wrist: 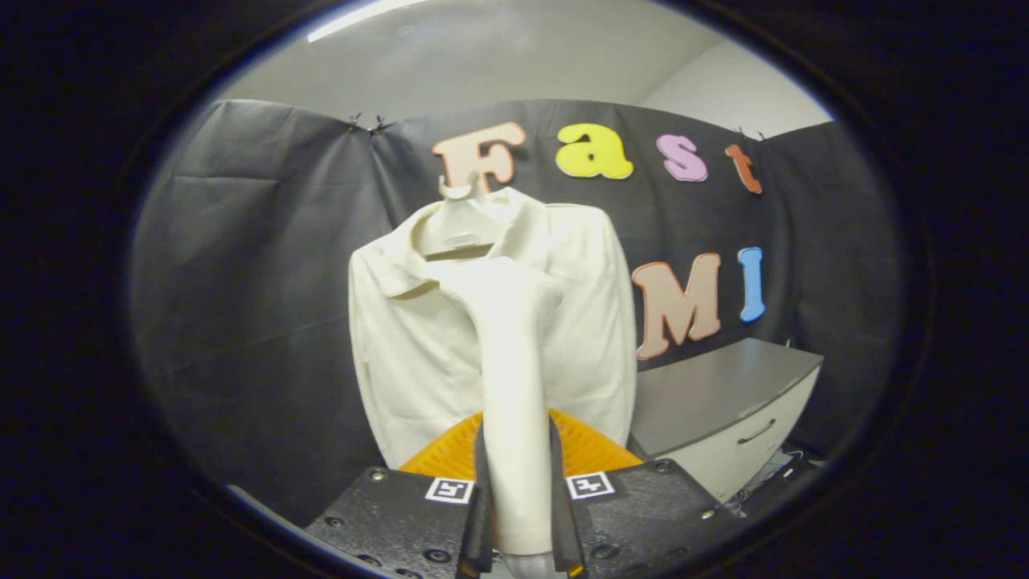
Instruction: Iron the clothes twice with a garment steamer, once on the left side and once on the right side.
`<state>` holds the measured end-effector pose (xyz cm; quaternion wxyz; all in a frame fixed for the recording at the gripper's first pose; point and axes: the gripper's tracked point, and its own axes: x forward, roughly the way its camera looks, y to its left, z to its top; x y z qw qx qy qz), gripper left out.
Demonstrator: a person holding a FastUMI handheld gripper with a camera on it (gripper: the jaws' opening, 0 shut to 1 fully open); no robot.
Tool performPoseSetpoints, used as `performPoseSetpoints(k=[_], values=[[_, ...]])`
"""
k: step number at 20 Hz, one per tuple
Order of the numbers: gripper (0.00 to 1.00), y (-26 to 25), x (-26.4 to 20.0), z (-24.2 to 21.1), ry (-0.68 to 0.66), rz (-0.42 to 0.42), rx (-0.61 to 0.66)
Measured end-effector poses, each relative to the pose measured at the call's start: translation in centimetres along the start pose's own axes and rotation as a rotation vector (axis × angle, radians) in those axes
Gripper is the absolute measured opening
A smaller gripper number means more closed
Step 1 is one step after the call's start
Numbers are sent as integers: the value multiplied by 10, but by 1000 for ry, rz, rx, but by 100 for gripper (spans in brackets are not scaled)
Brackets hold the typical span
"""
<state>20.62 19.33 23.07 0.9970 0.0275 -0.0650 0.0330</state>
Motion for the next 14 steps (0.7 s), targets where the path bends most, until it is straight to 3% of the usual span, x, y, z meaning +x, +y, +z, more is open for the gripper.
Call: performPoseSetpoints(k=[3,8,14], values=[[28,39,10,-25,45,36,17],[28,74,34,-30,10,33,-7],[28,82,70,-63,45,-13,-62]])
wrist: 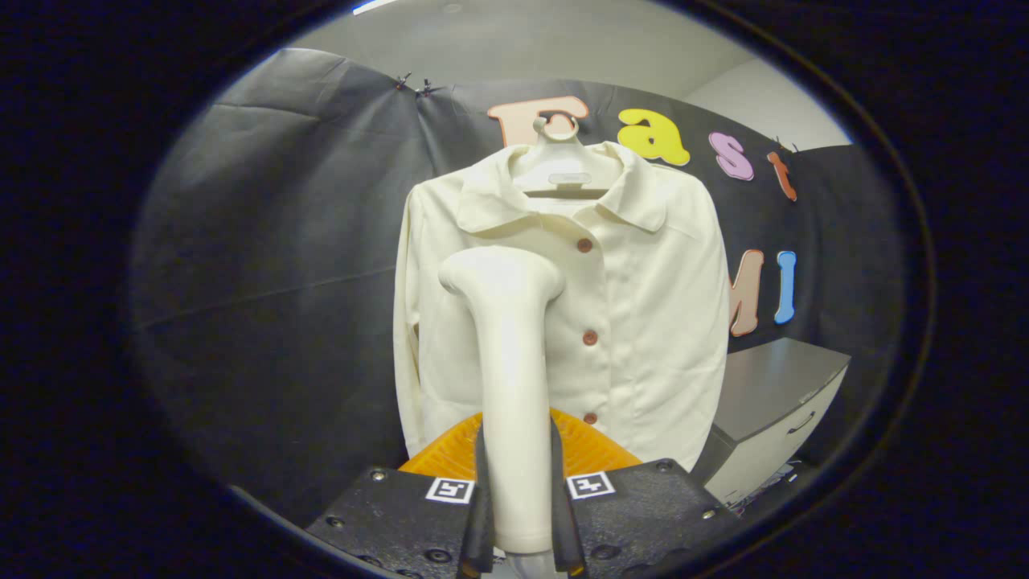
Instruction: Iron the clothes twice with a garment steamer, once on the left side and once on the right side.
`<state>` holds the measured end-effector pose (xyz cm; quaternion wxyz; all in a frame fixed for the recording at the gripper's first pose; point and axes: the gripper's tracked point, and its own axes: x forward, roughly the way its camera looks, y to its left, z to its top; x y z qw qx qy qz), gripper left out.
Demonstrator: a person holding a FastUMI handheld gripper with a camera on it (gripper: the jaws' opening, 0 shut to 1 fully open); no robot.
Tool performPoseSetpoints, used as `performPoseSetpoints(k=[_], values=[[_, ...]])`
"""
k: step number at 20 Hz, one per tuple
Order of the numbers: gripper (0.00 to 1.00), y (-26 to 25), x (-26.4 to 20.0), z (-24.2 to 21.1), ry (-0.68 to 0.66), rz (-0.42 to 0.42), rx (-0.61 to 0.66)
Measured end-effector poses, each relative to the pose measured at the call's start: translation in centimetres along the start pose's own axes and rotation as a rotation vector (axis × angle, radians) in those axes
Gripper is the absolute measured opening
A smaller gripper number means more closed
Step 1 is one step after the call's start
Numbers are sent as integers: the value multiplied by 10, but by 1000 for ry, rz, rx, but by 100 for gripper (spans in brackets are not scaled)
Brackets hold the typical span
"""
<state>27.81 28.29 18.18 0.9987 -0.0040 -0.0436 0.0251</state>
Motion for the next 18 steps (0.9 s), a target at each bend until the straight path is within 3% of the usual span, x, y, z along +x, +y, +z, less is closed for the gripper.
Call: performPoseSetpoints(k=[18], values=[[28,0,26,-103,181,1,-45]])
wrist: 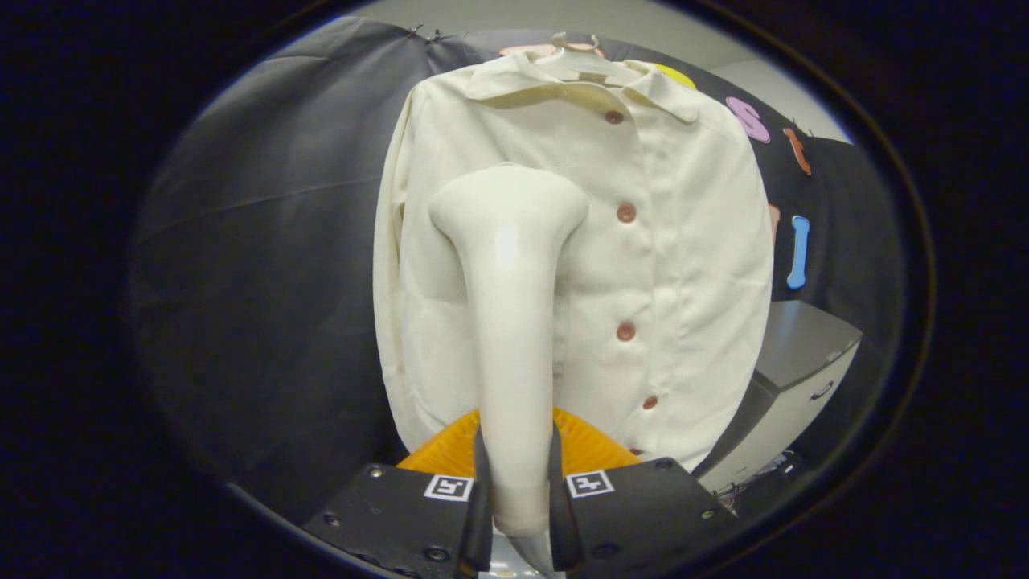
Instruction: Iron the clothes twice with a garment steamer, once on the left side and once on the right side.
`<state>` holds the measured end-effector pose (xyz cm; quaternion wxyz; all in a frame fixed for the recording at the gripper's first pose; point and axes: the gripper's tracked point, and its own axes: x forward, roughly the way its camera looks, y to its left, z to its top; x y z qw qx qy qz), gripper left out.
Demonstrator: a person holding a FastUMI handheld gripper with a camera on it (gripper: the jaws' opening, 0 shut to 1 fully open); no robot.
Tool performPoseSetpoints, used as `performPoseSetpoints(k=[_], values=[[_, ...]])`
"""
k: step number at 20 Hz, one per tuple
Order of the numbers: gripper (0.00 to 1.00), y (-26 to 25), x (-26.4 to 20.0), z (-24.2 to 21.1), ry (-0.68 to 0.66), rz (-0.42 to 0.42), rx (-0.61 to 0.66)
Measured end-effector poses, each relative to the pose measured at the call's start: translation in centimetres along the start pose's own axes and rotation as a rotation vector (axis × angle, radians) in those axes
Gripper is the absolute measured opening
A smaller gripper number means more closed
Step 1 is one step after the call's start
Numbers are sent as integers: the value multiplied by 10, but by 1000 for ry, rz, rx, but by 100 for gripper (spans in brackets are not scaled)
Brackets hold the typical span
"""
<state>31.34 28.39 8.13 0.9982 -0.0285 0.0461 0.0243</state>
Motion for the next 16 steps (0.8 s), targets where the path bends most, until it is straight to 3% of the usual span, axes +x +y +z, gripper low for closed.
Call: performPoseSetpoints(k=[16], values=[[28,8,12,-117,186,17,-42]])
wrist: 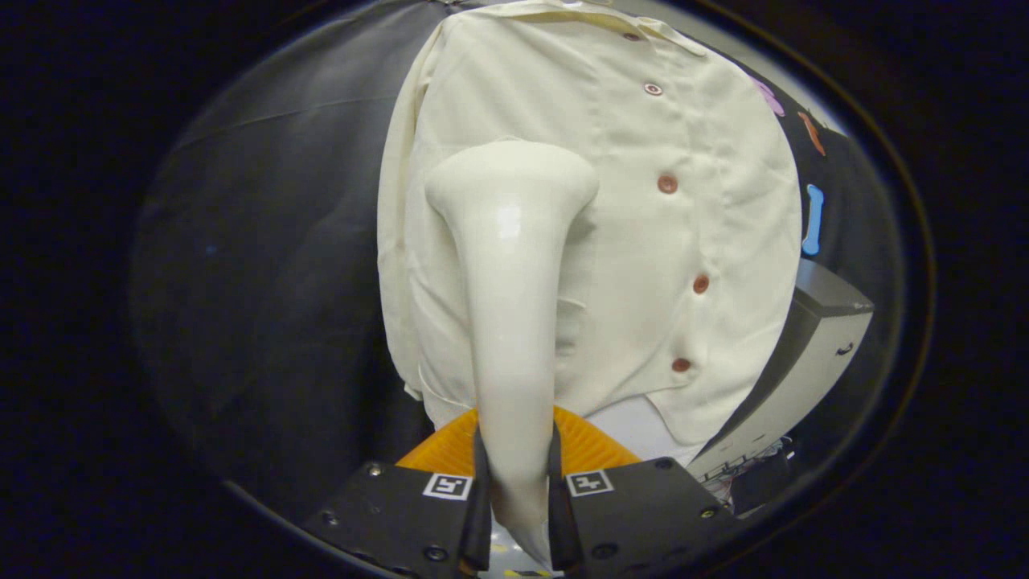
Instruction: Iron the clothes twice with a garment steamer, once on the left side and once on the right side.
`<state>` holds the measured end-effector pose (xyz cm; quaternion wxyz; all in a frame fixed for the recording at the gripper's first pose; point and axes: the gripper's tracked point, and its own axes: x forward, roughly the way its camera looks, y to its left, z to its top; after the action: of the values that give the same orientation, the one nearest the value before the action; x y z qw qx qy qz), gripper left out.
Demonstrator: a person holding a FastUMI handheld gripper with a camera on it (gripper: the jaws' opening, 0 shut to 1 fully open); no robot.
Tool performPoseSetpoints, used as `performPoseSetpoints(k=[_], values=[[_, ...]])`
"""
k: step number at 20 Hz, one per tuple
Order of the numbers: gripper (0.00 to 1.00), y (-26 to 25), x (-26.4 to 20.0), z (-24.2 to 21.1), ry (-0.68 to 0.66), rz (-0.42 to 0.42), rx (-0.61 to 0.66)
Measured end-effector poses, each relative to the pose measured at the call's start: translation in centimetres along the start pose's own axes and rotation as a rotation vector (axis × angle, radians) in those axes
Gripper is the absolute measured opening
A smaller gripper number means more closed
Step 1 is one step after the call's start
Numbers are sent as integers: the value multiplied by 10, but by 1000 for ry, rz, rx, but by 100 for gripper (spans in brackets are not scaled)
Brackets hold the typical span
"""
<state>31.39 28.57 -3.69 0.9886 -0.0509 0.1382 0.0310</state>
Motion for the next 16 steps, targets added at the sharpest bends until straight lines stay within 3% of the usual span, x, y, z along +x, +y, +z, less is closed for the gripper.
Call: performPoseSetpoints(k=[16], values=[[29,-5,-15,-119,235,25,29]])
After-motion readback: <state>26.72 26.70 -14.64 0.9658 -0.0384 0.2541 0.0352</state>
